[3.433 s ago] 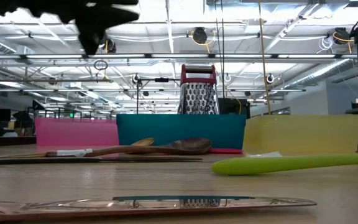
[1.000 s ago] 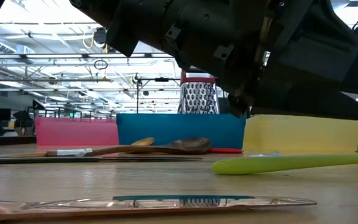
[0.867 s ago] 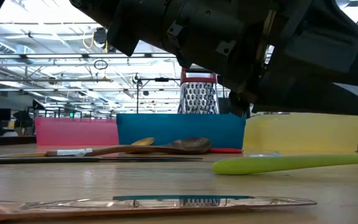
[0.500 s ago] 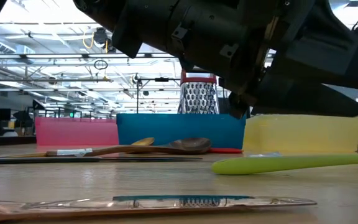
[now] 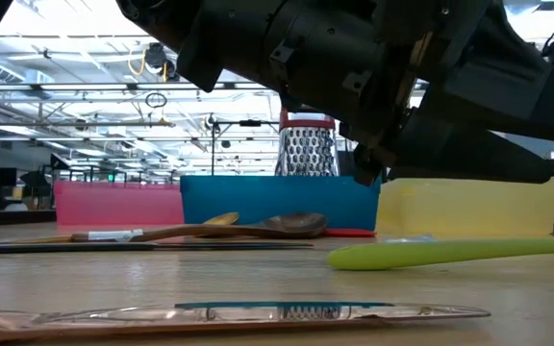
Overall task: Pick & Place Kitchen Items
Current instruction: Put the gold table knife into the yellow bin
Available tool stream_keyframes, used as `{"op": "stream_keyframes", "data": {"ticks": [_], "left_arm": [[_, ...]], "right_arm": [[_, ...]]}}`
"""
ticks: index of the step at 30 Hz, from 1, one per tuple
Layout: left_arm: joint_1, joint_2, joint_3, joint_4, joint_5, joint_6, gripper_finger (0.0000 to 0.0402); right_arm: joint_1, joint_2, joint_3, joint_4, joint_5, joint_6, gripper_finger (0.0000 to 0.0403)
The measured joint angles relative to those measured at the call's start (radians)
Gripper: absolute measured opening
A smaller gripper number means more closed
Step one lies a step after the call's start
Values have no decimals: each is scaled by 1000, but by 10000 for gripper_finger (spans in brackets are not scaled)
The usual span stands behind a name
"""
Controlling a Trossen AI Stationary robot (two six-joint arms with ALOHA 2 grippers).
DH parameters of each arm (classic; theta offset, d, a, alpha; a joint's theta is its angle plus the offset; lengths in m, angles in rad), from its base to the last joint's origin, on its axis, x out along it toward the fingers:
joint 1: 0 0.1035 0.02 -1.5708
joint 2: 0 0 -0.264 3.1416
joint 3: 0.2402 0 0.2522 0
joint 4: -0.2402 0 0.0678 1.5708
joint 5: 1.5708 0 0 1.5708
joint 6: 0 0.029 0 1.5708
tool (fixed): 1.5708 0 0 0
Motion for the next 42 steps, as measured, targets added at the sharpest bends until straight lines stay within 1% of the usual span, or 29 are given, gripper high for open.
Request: {"op": "stream_keyframes", "data": {"ticks": [3,8,13,15,20,24,29,32,38,42], "left_arm": [[6,0,0,0,0,0,202],[8,0,0,0,1,-15,202],[8,0,0,0,5,-20,202],[8,0,0,0,27,-22,202],[4,0,0,-1,40,-77,202],[-5,0,0,-1,51,-88,202],[-16,0,0,-4,81,-158,202],[-21,0,0,-4,89,-159,202],[-10,0,0,-26,80,-147,202],[9,0,-1,-79,69,-153,202]], "right_arm": [[0,50,1,57,6,-22,73],[0,94,1,116,16,-54,30],[-8,101,-2,149,13,-122,30],[-14,104,-5,172,11,-142,30],[-31,110,-7,236,-10,-161,30],[-35,112,-7,277,40,-201,30],[-35,111,-6,322,117,-241,30],[-35,110,-6,357,159,-280,30],[-47,110,-7,435,172,-350,31],[-47,110,0,441,172,-370,32]]}}
